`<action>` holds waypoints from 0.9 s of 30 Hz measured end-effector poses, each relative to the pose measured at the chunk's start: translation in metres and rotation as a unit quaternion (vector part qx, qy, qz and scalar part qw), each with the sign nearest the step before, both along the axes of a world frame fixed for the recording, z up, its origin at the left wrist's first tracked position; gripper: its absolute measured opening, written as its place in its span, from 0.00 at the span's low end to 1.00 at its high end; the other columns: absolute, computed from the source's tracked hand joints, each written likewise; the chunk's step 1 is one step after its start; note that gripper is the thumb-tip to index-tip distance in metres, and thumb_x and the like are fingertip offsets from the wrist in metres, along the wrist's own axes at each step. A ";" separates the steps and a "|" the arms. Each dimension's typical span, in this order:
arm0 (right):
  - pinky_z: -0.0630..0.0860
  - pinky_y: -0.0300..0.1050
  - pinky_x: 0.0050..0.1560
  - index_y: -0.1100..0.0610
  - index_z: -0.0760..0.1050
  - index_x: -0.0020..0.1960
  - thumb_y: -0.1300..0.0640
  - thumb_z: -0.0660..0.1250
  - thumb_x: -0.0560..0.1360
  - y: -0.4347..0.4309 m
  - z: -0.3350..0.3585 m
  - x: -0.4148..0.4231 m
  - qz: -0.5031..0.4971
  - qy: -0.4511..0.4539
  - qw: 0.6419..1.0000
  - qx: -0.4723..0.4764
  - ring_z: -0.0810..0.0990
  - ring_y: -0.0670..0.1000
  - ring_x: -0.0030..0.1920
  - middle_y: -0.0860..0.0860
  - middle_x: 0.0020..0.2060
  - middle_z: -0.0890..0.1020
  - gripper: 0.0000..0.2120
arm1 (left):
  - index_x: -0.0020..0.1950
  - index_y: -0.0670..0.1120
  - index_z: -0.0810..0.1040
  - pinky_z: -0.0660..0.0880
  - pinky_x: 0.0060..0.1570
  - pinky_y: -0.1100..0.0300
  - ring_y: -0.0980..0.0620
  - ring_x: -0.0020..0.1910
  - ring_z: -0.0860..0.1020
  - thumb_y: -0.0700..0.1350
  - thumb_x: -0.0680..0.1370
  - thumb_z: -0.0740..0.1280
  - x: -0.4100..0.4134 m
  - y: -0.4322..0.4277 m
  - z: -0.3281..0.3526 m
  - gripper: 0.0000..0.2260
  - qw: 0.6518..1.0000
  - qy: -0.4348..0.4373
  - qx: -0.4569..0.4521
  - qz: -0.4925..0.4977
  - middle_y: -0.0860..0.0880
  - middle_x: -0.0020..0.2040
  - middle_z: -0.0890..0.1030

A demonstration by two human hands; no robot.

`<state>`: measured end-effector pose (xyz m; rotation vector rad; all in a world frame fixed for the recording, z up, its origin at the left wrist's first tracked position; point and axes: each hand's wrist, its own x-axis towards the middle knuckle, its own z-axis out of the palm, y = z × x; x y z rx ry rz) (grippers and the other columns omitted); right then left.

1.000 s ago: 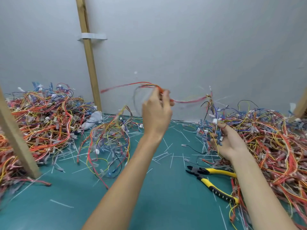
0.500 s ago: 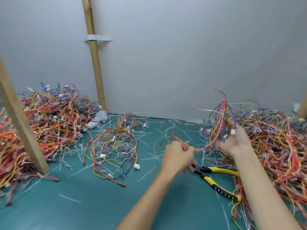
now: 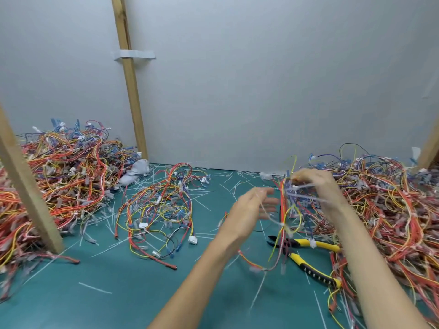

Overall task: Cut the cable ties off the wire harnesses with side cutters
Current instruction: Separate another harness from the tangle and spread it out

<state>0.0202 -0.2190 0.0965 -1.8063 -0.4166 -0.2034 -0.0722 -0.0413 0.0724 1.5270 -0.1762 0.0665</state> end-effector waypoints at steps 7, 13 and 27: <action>0.63 0.40 0.48 0.55 0.80 0.31 0.65 0.71 0.67 0.033 -0.015 -0.002 -0.084 -0.217 0.928 -0.291 0.72 0.51 0.47 0.48 0.39 0.79 0.08 | 0.51 0.47 0.82 0.81 0.41 0.56 0.46 0.43 0.84 0.57 0.82 0.56 -0.002 0.016 -0.035 0.19 0.963 0.153 -0.162 -0.152 0.45 0.49 0.85; 0.65 0.34 0.53 0.51 0.82 0.35 0.65 0.72 0.66 0.053 -0.023 -0.016 -0.007 -0.237 0.931 -0.276 0.71 0.49 0.49 0.48 0.42 0.79 0.09 | 0.61 0.45 0.77 0.76 0.27 0.64 0.51 0.30 0.82 0.49 0.74 0.64 -0.007 0.027 -0.057 0.17 0.976 0.138 -0.114 -0.125 0.43 0.50 0.85; 0.78 0.40 0.51 0.53 0.80 0.55 0.64 0.63 0.78 0.024 -0.025 -0.064 -0.095 -0.022 0.995 0.035 0.82 0.47 0.50 0.46 0.47 0.84 0.11 | 0.62 0.44 0.72 0.75 0.34 0.65 0.51 0.42 0.83 0.41 0.69 0.75 -0.001 0.032 -0.060 0.23 0.994 0.006 -0.112 -0.013 0.47 0.47 0.86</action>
